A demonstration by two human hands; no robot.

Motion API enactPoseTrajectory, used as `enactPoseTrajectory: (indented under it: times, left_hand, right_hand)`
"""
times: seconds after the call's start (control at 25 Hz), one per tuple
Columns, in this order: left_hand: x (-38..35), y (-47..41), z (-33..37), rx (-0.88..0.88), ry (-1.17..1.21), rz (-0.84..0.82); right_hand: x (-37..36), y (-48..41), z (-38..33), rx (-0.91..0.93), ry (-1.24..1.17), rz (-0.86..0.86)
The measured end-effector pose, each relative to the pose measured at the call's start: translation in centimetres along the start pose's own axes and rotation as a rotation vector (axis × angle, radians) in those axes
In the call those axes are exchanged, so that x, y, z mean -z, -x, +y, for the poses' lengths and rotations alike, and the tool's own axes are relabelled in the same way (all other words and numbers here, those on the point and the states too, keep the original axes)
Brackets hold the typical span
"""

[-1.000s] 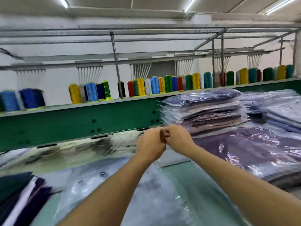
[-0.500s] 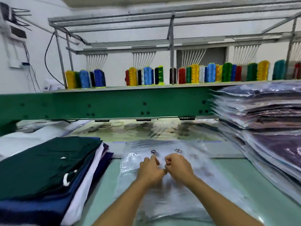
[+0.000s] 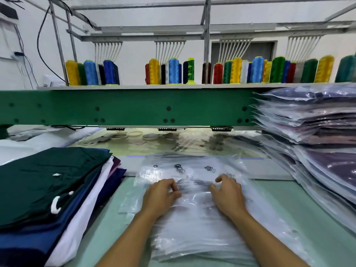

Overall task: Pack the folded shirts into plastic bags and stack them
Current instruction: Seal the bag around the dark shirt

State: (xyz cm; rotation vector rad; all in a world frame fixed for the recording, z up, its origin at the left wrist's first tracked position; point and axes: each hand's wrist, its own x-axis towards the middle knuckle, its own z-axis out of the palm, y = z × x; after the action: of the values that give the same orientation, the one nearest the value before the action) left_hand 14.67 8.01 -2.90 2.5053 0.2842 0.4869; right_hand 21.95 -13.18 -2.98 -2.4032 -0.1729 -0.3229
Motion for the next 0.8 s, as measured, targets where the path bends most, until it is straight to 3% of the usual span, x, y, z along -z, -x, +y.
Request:
enactPoseTrajectory:
  times: [0.28, 0.4, 0.48, 0.6, 0.72, 0.8]
  left_hand:
    - [0.6, -0.1, -0.7, -0.044, 0.252, 0.249]
    - [0.4, 0.0, -0.4, -0.114, 0.175, 0.293]
    - [0.1, 0.2, -0.2, -0.158, 0.092, 0.303]
    - [0.3, 0.3, 0.0, -0.157, 0.195, 0.313]
    - [0.7, 0.5, -0.2, -0.113, 0.178, 0.364]
    - [0.8, 0.9, -0.2, -0.132, 0.110, 0.338]
  right_hand:
    - [0.8, 0.1, -0.2, -0.111, -0.463, 0.013]
    - [1.1, 0.3, -0.4, -0.041, -0.686, -0.058]
    - [1.0, 0.2, -0.3, -0.018, -0.651, -0.011]
    - [0.9, 0.1, 0.2, 0.006, -0.448, -0.013]
    - [0.8, 0.4, 0.2, 0.022, -0.549, -0.134]
    - [0.9, 0.6, 0.0, 0.016, -0.627, -0.126]
